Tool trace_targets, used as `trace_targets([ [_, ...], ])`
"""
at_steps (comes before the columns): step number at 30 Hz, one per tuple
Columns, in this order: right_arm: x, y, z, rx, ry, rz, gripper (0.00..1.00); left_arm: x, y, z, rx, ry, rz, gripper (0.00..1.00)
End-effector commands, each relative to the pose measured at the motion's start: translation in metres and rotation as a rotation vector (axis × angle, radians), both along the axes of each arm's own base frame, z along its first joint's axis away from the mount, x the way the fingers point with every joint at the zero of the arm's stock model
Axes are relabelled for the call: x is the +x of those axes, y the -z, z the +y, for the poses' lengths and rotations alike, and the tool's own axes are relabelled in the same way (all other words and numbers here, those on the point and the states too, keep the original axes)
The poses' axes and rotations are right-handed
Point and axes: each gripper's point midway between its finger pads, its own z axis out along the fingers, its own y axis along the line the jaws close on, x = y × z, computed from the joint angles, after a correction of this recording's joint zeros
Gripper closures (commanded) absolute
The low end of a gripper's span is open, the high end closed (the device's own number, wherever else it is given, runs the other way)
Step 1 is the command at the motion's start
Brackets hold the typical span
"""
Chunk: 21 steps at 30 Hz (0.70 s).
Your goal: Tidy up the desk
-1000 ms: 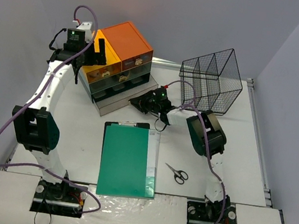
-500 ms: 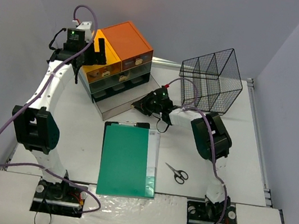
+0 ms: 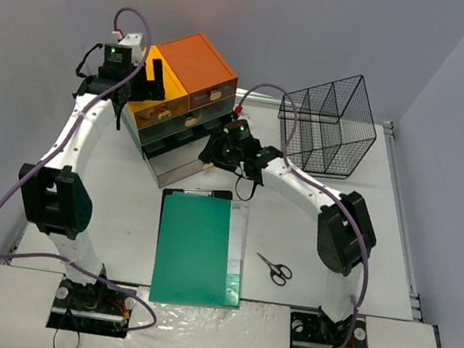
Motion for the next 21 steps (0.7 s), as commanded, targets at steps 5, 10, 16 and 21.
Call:
trace_targets([
  [5, -0.054, -0.019, -0.134, -0.638, 0.126, 0.076, 0.53, -0.016, 0.034, 0.011, -0.029, -0.049, 0.133, 0.03],
  [10, -0.107, -0.005, -0.192, -0.906, 0.075, 0.216, 0.53, -0.012, 0.033, 0.006, -0.059, -0.047, 0.121, 0.03],
  [16, -0.156, 0.013, -0.215, -0.991, 0.029, 0.311, 0.54, -0.009, 0.031, 0.004, -0.066, -0.038, 0.119, 0.03],
  [21, -0.183, 0.019, -0.225, -0.933, 0.07, 0.337, 0.54, -0.011, 0.032, 0.005, -0.055, -0.035, 0.125, 0.03],
])
